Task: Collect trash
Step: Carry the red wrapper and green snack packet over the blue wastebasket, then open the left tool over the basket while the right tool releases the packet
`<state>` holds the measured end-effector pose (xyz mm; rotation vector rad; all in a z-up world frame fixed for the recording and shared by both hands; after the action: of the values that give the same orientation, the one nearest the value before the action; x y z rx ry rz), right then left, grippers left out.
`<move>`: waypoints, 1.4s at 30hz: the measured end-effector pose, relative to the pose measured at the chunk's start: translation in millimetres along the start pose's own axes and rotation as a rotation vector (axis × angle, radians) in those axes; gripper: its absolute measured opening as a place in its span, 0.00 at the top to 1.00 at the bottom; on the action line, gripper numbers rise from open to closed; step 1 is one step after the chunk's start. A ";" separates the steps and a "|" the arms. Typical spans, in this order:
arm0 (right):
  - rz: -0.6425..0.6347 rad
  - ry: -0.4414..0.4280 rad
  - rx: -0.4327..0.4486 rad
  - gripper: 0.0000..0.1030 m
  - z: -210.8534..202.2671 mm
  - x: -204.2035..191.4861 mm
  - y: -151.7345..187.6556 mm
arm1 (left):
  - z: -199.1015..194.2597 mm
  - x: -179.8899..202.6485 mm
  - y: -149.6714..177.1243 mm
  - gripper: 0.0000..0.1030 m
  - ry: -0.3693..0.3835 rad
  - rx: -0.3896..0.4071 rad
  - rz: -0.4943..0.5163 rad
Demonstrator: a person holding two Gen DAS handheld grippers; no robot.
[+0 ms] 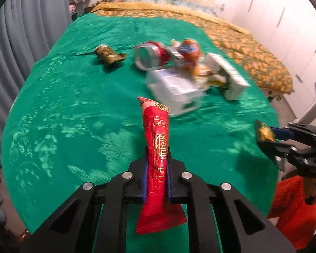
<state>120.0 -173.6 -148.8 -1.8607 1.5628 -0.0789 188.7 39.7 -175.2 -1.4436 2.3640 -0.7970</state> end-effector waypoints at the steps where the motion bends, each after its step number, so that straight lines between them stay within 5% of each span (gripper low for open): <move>1: 0.021 -0.006 0.014 0.65 -6.1 8.1 2.1 | -2.6 8.4 0.2 0.90 0.014 0.008 0.004; 6: 0.100 0.023 0.077 0.65 -36.2 52.4 9.8 | -9.7 65.7 -7.2 0.92 0.092 0.037 0.048; 13: 0.259 0.172 0.157 0.65 -91.5 159.8 30.9 | 1.5 168.3 -29.5 0.94 0.228 0.055 0.143; 19: 0.347 0.358 0.180 0.65 -120.7 251.2 63.4 | 30.9 263.8 -47.5 0.95 0.347 0.014 0.220; 23: 0.442 0.406 0.196 0.65 -125.2 298.7 91.1 | 52.4 330.2 -49.8 0.95 0.405 -0.029 0.280; 30: 0.530 0.405 0.210 0.65 -137.7 338.8 111.8 | 122.9 412.8 -42.8 0.95 0.437 -0.102 0.324; 40: 0.605 0.391 0.219 0.65 -144.3 367.2 126.0 | 213.3 455.9 -32.5 0.93 0.379 -0.197 0.371; 41: 0.612 0.391 0.222 0.63 -144.2 369.7 126.6 | 219.0 457.9 -32.3 0.89 0.384 -0.198 0.376; 42: 0.620 0.393 0.223 0.59 -144.1 372.7 127.5 | 224.8 460.2 -33.2 0.74 0.376 -0.194 0.378</move>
<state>47.0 -574.5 -248.2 -1.1697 2.2343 -0.3364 103.9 -447.9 -311.1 -0.9141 2.9458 -0.8079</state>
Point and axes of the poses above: each gripper's, at about its wrist camera, not at the fingertips, and z roughly the way its jaws point, x to its right, y to its underside, the point moved 3 cm from there along z, roughly the way its jaws point, and after that the axes turned 7 degrees about z, right-handed, at the moved point
